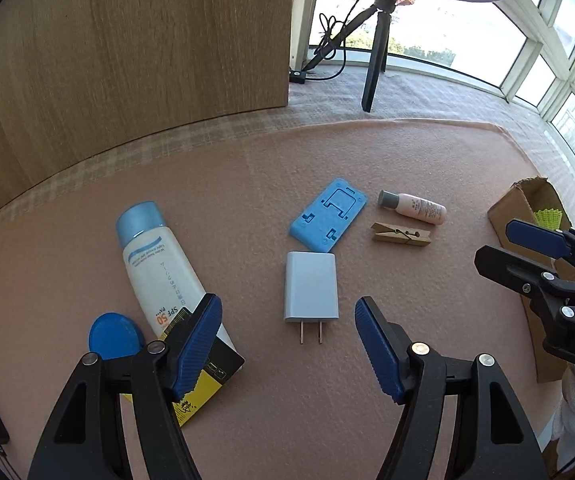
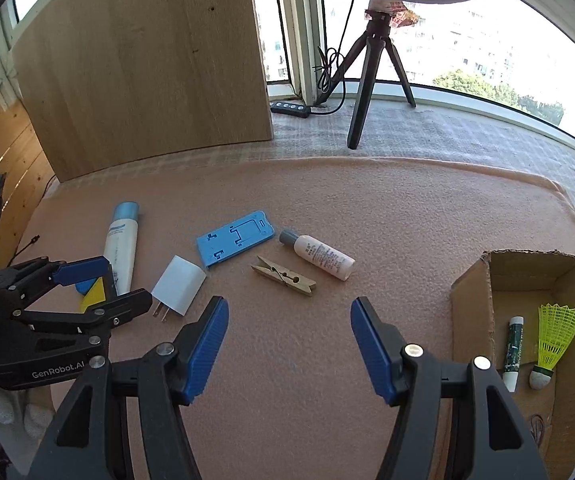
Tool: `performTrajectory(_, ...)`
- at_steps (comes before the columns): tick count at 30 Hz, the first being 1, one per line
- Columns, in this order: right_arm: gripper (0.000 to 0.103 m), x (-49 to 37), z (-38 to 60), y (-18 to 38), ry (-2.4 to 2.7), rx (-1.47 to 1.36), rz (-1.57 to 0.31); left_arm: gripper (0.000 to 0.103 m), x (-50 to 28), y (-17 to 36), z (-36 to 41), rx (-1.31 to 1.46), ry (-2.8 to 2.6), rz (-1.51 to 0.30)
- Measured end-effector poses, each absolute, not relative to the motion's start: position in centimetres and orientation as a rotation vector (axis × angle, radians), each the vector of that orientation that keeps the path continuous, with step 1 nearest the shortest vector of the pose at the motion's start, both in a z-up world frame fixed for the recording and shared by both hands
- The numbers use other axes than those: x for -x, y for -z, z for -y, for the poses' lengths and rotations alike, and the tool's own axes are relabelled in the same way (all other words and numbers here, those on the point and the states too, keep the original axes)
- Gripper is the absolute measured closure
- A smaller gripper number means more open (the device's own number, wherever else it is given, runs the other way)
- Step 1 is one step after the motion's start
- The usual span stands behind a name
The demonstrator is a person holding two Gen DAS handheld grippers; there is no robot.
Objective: Organize objects
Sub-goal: 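Move the left gripper to the white charger plug, then close the left gripper on the white charger plug and lift it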
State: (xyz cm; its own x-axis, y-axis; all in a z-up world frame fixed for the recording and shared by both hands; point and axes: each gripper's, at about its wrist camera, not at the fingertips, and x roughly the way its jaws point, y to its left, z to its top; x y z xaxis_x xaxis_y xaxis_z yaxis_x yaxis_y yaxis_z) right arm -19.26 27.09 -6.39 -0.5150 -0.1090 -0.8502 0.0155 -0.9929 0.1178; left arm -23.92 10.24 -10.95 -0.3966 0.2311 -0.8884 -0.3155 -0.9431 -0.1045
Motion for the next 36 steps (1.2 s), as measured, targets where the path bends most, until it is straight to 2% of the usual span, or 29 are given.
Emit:
performTrajectory(14, 0.043, 22.1, -29.2, 9.3, 2.557, -1.632, 0.364, 0.032, 26.7, 13.8, -12.5, 1.555, -2.298, -0.114)
performTrajectory(16, 0.044, 22.2, -29.4, 9.3, 2.550, -1.638, 0.376, 0.038, 26.9, 14.1, -12.8, 1.565, -2.283, -0.108)
performTrajectory(18, 0.044, 22.2, -29.6, 9.3, 2.546, -1.640, 0.381, 0.052, 27.2, 14.5, -12.9, 1.586, -2.267, -0.085)
performTrajectory(21, 0.044, 22.3, -29.8, 9.3, 2.540, -1.641, 0.389, 0.064, 27.4, 14.9, -13.1, 1.609, -2.257, -0.060)
performTrajectory(28, 0.047, 22.2, -29.8, 9.4, 2.518, -1.649, 0.393, 0.064, 26.2, 15.1, -13.6, 1.595, -2.267, -0.061)
performTrajectory(36, 0.049, 20.5, -29.5, 10.1, 2.454, -1.661, 0.423, 0.064, 22.3, 15.2, -13.3, 1.597, -2.283, 0.051)
